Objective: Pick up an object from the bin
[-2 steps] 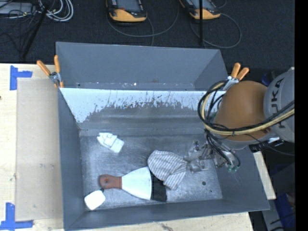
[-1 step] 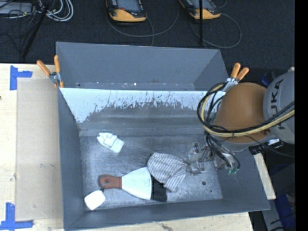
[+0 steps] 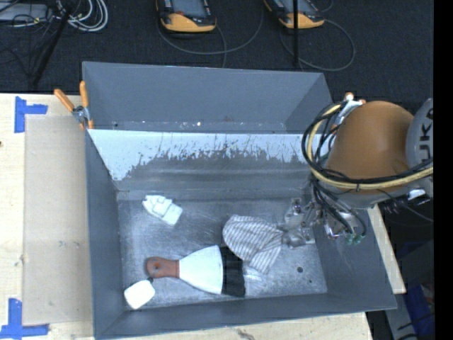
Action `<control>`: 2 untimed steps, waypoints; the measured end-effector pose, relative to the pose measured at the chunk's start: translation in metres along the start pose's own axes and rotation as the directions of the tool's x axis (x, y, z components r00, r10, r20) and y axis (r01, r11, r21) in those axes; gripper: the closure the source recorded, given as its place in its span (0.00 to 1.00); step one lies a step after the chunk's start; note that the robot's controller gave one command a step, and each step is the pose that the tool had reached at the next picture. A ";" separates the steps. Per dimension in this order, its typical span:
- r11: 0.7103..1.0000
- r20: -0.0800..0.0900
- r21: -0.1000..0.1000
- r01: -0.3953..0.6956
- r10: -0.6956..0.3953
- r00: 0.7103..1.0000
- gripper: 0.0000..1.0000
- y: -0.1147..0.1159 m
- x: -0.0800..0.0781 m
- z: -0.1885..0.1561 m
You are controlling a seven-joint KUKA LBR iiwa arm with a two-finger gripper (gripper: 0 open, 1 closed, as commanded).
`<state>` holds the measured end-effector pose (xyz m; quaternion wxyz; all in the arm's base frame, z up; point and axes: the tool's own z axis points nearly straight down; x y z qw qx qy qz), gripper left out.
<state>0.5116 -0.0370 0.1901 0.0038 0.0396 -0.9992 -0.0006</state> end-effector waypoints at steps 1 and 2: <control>1.000 0.014 0.002 -0.009 0.009 1.000 1.00 -0.001 -0.002 -0.036; 1.000 0.009 0.001 -0.011 0.011 1.000 1.00 -0.002 -0.004 -0.036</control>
Offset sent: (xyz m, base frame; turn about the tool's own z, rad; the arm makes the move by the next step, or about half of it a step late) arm 0.0508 -0.0075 0.0918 -0.1450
